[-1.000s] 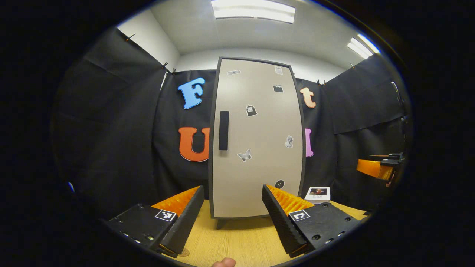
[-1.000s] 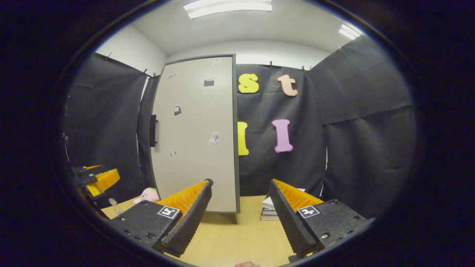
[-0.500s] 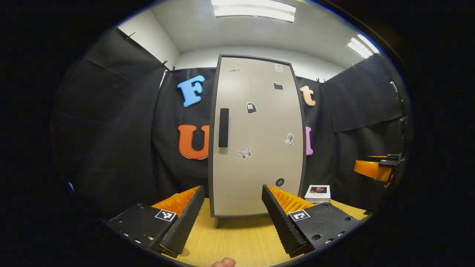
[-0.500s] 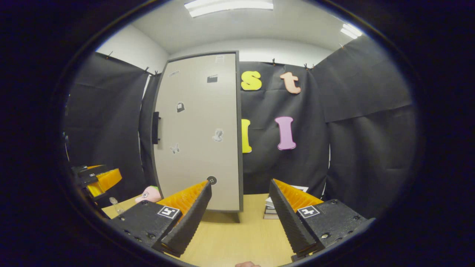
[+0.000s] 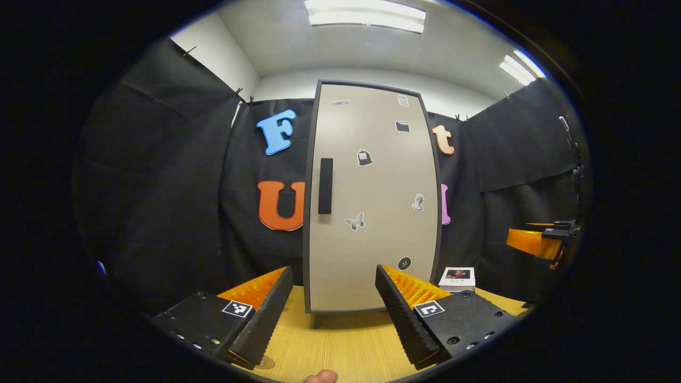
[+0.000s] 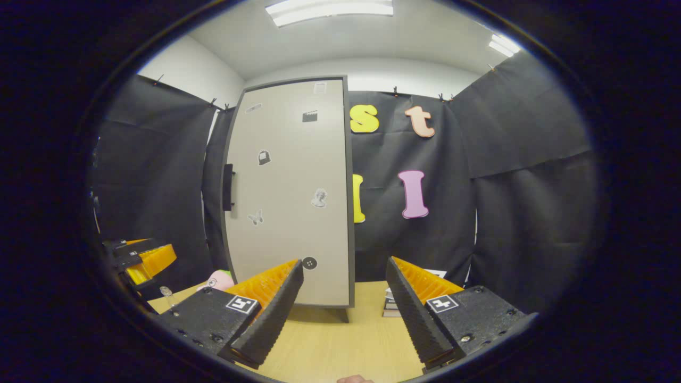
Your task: Open the cabinet door with the right hand, grasp the bottle in the cabinet with the left hand and place it on the coaster, then close the cabinet door with the right hand.
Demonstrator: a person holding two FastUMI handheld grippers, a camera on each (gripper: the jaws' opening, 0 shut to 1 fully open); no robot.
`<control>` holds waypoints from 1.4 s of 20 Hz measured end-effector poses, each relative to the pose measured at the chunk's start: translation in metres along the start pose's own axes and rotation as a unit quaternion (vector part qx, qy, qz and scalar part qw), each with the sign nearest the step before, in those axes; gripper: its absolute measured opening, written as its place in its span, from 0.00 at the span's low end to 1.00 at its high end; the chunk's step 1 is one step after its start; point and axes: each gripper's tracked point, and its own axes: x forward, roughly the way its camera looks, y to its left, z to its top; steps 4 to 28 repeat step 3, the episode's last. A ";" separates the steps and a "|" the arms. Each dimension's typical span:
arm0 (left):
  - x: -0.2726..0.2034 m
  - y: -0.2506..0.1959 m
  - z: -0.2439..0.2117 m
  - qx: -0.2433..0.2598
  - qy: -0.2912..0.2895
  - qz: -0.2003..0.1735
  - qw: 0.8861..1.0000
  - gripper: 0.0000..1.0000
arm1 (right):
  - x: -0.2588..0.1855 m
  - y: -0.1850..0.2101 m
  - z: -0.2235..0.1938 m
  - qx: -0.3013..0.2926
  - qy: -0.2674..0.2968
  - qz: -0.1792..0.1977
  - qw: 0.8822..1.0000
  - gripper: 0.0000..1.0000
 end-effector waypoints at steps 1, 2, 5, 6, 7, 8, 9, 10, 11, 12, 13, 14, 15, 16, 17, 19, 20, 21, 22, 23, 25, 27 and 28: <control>-0.001 0.001 0.001 0.000 0.000 0.000 1.000 0.94 | -0.001 0.001 0.000 0.002 -0.002 0.001 1.000 0.99; -0.001 0.001 0.002 0.001 -0.002 0.000 1.000 0.94 | -0.001 0.002 0.000 0.002 -0.002 0.000 1.000 1.00; -0.001 0.002 0.004 0.001 -0.003 -0.001 1.000 0.94 | -0.002 0.002 -0.001 0.002 -0.002 0.000 1.000 1.00; -0.001 0.002 0.004 0.001 -0.003 -0.001 1.000 0.94 | -0.002 0.002 -0.001 0.002 -0.002 0.000 1.000 1.00; -0.001 0.002 0.004 0.001 -0.003 -0.001 1.000 0.94 | -0.002 0.002 -0.001 0.002 -0.002 0.000 1.000 1.00; -0.001 0.002 0.004 0.001 -0.003 -0.001 1.000 0.94 | -0.002 0.002 -0.001 0.002 -0.002 0.000 1.000 1.00; -0.001 0.002 0.004 0.001 -0.003 -0.001 1.000 0.94 | -0.002 0.002 -0.001 0.002 -0.002 0.000 1.000 1.00; -0.001 0.002 0.004 0.001 -0.003 -0.001 1.000 0.94 | -0.002 0.002 -0.001 0.002 -0.002 0.000 1.000 1.00; -0.001 0.002 0.004 0.001 -0.003 -0.001 1.000 0.94 | -0.002 0.002 -0.001 0.002 -0.002 0.000 1.000 1.00; -0.001 0.002 0.004 0.001 -0.003 -0.001 1.000 0.94 | -0.002 0.002 -0.001 0.002 -0.002 0.000 1.000 1.00; -0.001 0.002 0.004 0.001 -0.003 -0.001 1.000 0.94 | -0.002 0.002 -0.001 0.002 -0.002 0.000 1.000 1.00; -0.001 0.002 0.004 0.001 -0.003 -0.001 1.000 0.94 | -0.002 0.002 -0.001 0.002 -0.002 0.000 1.000 1.00; -0.001 0.002 0.004 0.001 -0.003 -0.001 1.000 0.94 | -0.002 0.002 -0.001 0.002 -0.002 0.000 1.000 1.00; -0.001 0.002 0.004 0.001 -0.003 -0.001 1.000 0.94 | -0.002 0.002 -0.001 0.002 -0.002 0.000 1.000 1.00; -0.001 0.002 0.004 0.001 -0.003 -0.001 1.000 0.94 | -0.002 0.002 -0.001 0.002 -0.002 0.000 1.000 1.00; -0.001 0.002 0.004 0.001 -0.003 -0.001 1.000 0.94 | -0.002 0.002 -0.001 0.002 -0.002 0.000 1.000 1.00; -0.001 0.002 0.004 0.001 -0.003 -0.001 1.000 0.94 | -0.002 0.002 -0.001 0.002 -0.002 0.000 1.000 1.00; -0.001 0.002 0.004 0.001 -0.003 -0.001 1.000 0.94 | -0.002 0.002 -0.001 0.002 -0.002 0.000 1.000 1.00; -0.001 0.002 0.004 0.001 -0.003 -0.001 1.000 0.94 | -0.002 0.002 -0.001 0.002 -0.002 0.000 1.000 1.00; -0.001 0.002 0.004 0.001 -0.003 -0.001 1.000 0.94 | -0.002 0.002 -0.001 0.002 -0.002 0.000 1.000 1.00; -0.001 0.002 0.004 0.001 -0.003 -0.001 1.000 0.94 | -0.002 0.002 -0.001 0.002 -0.002 0.000 1.000 1.00; -0.001 0.002 0.004 0.001 -0.003 -0.001 1.000 0.94 | -0.002 0.002 -0.001 0.002 -0.002 0.000 1.000 1.00; -0.001 0.002 0.004 0.001 -0.003 -0.001 1.000 0.94 | -0.002 0.002 -0.001 0.002 -0.002 0.000 1.000 1.00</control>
